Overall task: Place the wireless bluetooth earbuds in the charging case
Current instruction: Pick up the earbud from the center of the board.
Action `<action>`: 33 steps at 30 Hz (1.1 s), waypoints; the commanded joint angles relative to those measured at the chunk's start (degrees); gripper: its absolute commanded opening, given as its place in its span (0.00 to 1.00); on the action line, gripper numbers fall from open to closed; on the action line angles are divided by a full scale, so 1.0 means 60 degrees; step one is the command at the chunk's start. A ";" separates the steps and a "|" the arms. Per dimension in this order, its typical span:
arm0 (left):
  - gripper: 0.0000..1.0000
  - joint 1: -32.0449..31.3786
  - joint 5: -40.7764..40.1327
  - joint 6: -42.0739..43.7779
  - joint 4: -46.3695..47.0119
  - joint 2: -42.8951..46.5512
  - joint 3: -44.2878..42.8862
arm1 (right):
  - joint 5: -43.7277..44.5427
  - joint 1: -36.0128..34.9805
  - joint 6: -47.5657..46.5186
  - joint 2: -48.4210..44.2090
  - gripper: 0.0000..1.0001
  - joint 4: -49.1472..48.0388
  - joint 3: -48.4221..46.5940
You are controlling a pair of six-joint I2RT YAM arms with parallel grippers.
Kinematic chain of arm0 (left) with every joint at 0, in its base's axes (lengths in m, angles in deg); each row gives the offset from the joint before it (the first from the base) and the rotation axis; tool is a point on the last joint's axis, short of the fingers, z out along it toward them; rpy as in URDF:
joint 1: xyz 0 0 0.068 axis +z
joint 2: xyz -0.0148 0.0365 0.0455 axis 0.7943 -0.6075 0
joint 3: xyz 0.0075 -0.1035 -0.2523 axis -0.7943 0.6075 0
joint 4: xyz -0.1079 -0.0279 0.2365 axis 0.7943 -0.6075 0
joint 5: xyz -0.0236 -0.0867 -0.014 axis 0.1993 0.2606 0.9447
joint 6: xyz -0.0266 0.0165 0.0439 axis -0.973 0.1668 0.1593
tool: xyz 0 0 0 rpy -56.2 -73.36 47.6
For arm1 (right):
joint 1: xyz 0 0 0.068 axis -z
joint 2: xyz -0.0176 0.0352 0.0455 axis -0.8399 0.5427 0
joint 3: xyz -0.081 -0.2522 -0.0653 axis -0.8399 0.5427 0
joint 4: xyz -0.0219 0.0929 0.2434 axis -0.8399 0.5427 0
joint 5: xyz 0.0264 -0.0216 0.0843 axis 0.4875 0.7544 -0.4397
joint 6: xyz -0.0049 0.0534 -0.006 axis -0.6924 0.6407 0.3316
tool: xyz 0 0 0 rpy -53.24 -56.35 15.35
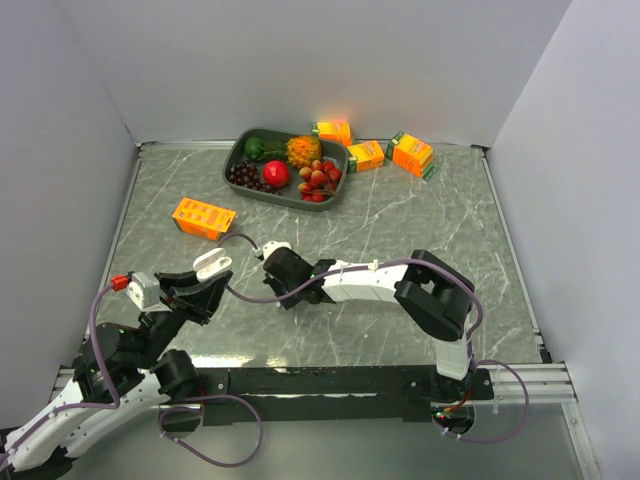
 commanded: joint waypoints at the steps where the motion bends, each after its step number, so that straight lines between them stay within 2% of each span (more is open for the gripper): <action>1: 0.01 0.0003 0.0128 -0.0137 0.0233 0.1188 0.0011 | -0.0028 -0.0214 0.0205 -0.0520 0.00 0.0521 0.0406; 15: 0.01 -0.0011 0.0143 -0.0152 0.0234 0.1159 -0.0033 | 0.0704 -0.0199 0.0352 -0.1472 0.00 0.0550 0.0567; 28: 0.01 -0.0012 0.0143 -0.0005 0.0424 0.1086 -0.0004 | 0.2462 -0.0082 0.0059 -0.3112 0.00 0.0871 0.0729; 33: 0.01 -0.0012 0.0143 0.0112 0.0468 0.1013 -0.0062 | 0.3749 -0.0038 -0.0204 -0.4547 0.00 0.1223 0.0787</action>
